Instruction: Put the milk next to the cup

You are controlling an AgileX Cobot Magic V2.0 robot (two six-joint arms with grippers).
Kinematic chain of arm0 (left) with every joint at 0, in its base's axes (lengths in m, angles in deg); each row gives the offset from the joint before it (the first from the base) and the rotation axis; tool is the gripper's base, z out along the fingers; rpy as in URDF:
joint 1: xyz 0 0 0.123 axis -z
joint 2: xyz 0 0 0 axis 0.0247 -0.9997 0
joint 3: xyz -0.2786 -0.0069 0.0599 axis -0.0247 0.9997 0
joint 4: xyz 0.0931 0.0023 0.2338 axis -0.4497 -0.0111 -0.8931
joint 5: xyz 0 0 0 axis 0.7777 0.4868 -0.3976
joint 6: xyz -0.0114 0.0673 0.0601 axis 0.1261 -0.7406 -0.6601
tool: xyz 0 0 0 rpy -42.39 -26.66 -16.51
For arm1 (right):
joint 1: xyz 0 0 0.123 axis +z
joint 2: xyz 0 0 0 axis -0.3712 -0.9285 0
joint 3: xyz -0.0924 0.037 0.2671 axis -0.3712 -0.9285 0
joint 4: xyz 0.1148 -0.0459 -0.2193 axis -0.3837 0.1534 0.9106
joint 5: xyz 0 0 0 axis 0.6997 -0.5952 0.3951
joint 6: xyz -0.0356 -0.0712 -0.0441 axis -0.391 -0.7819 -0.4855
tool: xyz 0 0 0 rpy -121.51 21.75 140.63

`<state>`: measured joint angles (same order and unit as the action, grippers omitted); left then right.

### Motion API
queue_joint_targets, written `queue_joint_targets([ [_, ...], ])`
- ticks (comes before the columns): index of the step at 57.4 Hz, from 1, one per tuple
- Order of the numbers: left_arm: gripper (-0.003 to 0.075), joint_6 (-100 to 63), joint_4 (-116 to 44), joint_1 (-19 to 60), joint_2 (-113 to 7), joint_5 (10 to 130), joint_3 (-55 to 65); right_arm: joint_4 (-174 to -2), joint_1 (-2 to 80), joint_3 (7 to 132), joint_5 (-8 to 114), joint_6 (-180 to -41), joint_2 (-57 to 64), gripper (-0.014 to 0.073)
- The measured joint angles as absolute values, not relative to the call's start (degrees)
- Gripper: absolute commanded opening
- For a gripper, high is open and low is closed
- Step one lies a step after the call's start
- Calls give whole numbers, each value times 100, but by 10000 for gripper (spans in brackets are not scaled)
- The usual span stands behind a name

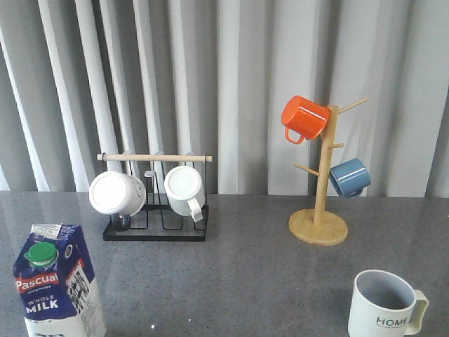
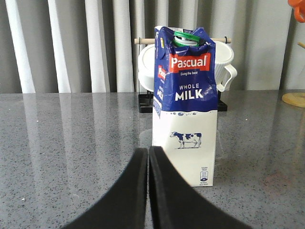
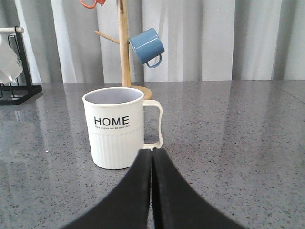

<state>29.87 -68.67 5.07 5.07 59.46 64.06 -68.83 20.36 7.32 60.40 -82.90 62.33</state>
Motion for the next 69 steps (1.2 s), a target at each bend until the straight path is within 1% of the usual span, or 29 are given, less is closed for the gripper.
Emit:
queue_joint_targets([
  [46,-6,2987,-6867,507,507,5946,6406,-6883,2036,732,6040,-8290,6233,-11],
  [51,-6,2885,-6971,507,507,5780,6408,-6883,2036,732,6053,-8290,6233,-11],
  [55,-6,2908,-6992,507,507,5382,6413,-6863,2036,727,6266,-8290,6233,-11],
  [59,-6,3043,-6992,507,507,5065,6406,-6886,2036,715,6782,-8247,6233,-11],
  [64,-6,3187,-6992,507,507,4994,6242,-6986,2036,738,7608,-8095,6233,-11],
  [69,-6,3230,-6992,507,416,5049,5849,-7174,2036,1082,7723,-8071,6092,-11],
])
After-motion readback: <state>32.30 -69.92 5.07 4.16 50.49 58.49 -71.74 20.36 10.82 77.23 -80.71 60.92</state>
